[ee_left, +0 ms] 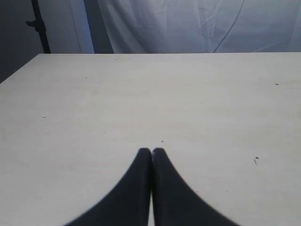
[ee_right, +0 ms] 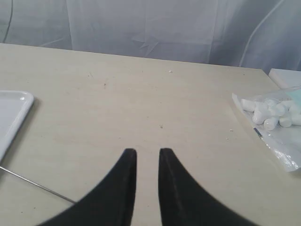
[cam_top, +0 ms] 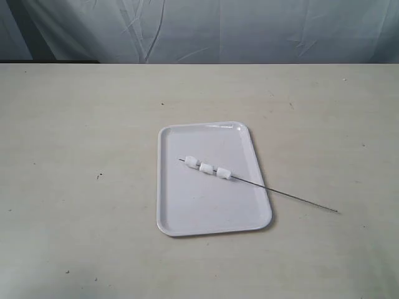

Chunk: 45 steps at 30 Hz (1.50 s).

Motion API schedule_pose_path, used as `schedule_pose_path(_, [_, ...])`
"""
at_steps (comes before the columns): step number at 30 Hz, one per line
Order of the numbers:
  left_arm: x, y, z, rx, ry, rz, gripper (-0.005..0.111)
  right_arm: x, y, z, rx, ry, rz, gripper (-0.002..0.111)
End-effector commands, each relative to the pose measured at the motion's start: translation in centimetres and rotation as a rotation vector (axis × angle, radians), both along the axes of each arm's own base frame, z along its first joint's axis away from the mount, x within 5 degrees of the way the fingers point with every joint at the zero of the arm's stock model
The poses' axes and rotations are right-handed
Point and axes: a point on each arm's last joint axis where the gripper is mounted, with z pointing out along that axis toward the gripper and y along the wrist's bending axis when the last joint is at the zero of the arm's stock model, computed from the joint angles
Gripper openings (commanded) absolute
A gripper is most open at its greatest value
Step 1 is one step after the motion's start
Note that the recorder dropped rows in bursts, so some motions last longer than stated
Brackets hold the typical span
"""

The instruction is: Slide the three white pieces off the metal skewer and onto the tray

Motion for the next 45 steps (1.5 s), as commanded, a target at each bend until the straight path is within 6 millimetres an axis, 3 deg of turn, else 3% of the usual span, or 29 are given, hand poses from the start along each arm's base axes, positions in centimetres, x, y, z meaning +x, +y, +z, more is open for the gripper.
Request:
schedule_pose_path(1, [0.0, 0.0, -0.1, -0.004, -0.007, -0.001, 0.000, 0.0, 0.0, 0.0, -0.005, -0.009, -0.005, 0.017])
schedule_pose_path(5, [0.0, 0.0, -0.1, 0.013, -0.008, -0.001, 0.000, 0.0, -0.1, 0.1, -0.053, -0.021, -0.005, 0.017])
schedule_pose_path(13, [0.0, 0.6, 0.1, 0.207, -0.008, 0.012, 0.000, 0.0, -0.2, 0.2, -0.060, -0.031, -0.007, 0.017])
schedule_pose_path(17, [0.2, 0.5, 1.0, 0.278, -0.102, 0.004, 0.000, 0.2, -0.1, 1.3, -0.016, -0.147, -0.012, 0.017])
schedule_pose_path(21, [0.3, 0.0, 2.4, 0.058, -0.278, -0.003, 0.000, 0.2, -0.3, 3.2, 0.255, -0.367, -0.052, 0.017])
schedule_pose_path(28, [-0.3, 0.1, 5.4, -0.033, -0.623, 0.012, 0.000, -0.9, -1.8, 6.5, 0.571, -0.776, -0.144, 0.017])
schedule_pose_path(30, [-1.1, 0.3, 6.8, -0.113, -0.806, 0.014, 0.000, -1.4, -1.5, 8.3, 0.534, -0.837, -0.098, 0.017])
schedule_pose_path(32, [-1.6, 0.0, 7.9, -0.141, -0.902, -0.031, 0.000, -2.0, -0.7, 10.3, 0.367, -0.880, -0.021, 0.017])
schedule_pose_path(37, [-3.4, -1.9, 12.0, 0.193, -1.057, -0.164, 0.000, -3.2, 1.2, 15.8, 0.150, -1.023, 0.174, 0.017])
schedule_pose_path(40, [-1.9, -2.5, 14.1, 0.280, -0.870, -0.230, 0.000, -2.1, 2.6, 18.6, -0.007, -1.049, 0.316, 0.017])
schedule_pose_path(42, [0.1, -2.3, 14.6, 0.267, -0.675, -0.242, 0.000, 0.5, 3.1, 19.4, -0.070, -0.857, 0.367, 0.017])
schedule_pose_path(45, [2.5, -1.9, 15.0, 0.201, -0.483, -0.238, 0.000, 5.4, 3.0, 18.6, -0.068, -0.493, 0.348, 0.017])
